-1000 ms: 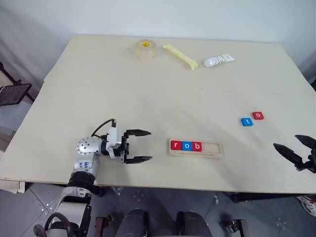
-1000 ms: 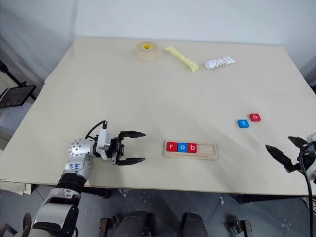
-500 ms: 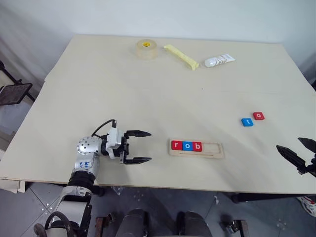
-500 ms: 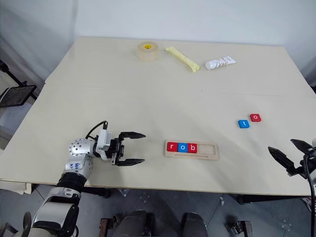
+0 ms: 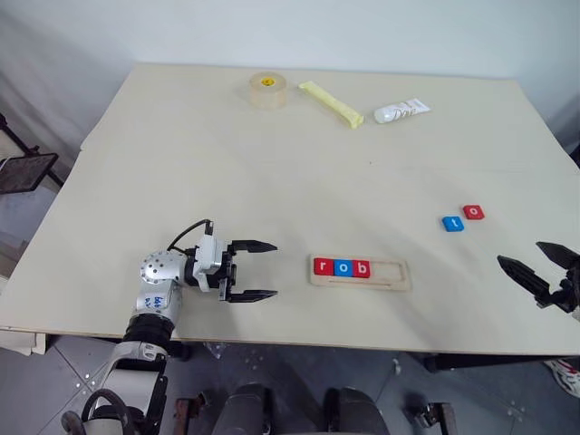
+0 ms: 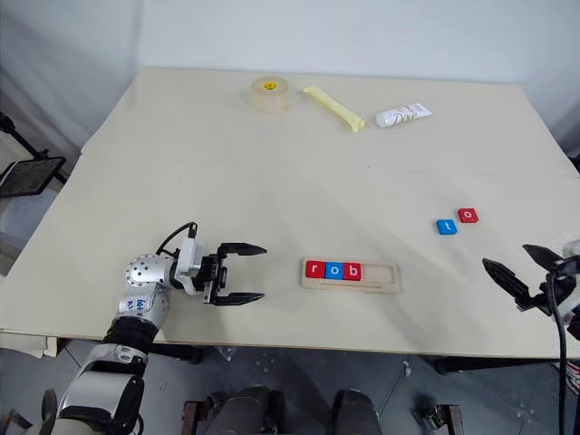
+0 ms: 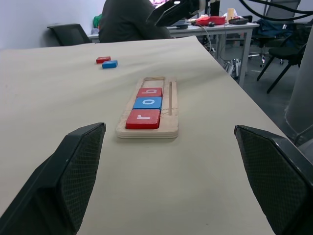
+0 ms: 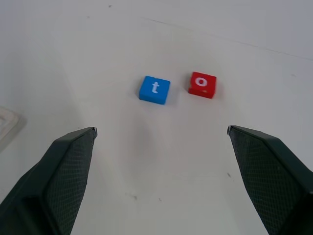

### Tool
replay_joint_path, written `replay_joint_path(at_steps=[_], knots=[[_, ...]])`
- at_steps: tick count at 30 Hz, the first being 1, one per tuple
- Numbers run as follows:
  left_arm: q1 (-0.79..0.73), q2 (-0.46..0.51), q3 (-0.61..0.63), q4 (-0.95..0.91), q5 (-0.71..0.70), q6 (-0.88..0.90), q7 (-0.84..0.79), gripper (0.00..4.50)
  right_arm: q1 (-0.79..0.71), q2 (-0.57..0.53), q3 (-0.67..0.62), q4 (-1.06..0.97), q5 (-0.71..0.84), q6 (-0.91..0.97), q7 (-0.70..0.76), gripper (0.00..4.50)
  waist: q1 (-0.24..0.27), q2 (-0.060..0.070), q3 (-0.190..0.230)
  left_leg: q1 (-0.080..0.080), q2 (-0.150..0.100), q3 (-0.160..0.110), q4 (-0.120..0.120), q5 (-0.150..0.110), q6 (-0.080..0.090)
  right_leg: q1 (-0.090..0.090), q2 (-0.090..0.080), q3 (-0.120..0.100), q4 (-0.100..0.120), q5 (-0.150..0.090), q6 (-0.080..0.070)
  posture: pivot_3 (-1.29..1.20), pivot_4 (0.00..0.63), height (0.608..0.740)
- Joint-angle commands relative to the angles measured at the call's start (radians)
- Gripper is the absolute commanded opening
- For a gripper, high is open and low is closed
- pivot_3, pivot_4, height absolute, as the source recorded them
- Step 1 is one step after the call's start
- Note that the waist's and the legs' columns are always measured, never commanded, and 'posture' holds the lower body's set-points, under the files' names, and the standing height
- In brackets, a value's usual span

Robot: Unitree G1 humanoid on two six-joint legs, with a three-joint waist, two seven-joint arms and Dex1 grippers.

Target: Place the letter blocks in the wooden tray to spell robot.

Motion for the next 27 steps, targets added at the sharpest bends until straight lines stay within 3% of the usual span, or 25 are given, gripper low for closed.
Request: replay_joint_path(at_steps=[1,7,15,21,27], knots=[[0.022,0.014,0.009,-0.060,-0.017,0.016,0.000,4.50,-0.101,-0.046,0.043,0.059,-0.008,0.031,-0.038,4.48,-0.001,0.000,0.000,0.000,0.000,0.000,0.000,0.000,0.000,0.000,0.000,0.000,0.000,0.000,0.000,0.00,0.150,0.740],[0.075,0.028,0.008,-0.145,-0.021,0.055,0.026,4.50,-0.359,-0.081,0.227,0.260,-0.106,0.057,-0.080,4.48,-0.012,0.001,0.000,0.000,0.001,0.000,0.000,0.001,0.000,0.000,0.000,0.000,0.001,0.000,0.000,0.00,0.150,0.740],[0.144,0.040,0.008,-0.245,-0.026,0.085,0.063,4.50,-0.717,-0.055,0.417,0.704,-0.276,-0.043,-0.144,4.48,-0.025,0.001,0.000,-0.002,0.000,-0.002,0.000,0.001,0.000,-0.001,-0.001,-0.001,0.001,0.000,0.000,0.00,0.150,0.740],[0.173,0.043,0.007,-0.287,-0.028,0.092,0.081,4.50,-0.903,-0.028,0.470,0.996,-0.365,-0.187,-0.210,4.48,-0.029,0.002,0.000,-0.004,0.000,-0.002,0.000,0.001,-0.001,-0.003,-0.001,-0.003,0.001,0.000,0.000,0.00,0.150,0.740],[0.187,0.039,0.006,-0.306,-0.025,0.090,0.107,4.50,-0.990,-0.013,0.491,1.159,-0.406,-0.227,-0.253,4.48,-0.027,0.002,0.000,-0.005,0.000,-0.003,0.000,0.001,0.000,-0.004,-0.001,-0.004,0.001,0.000,0.000,0.00,0.150,0.740]])
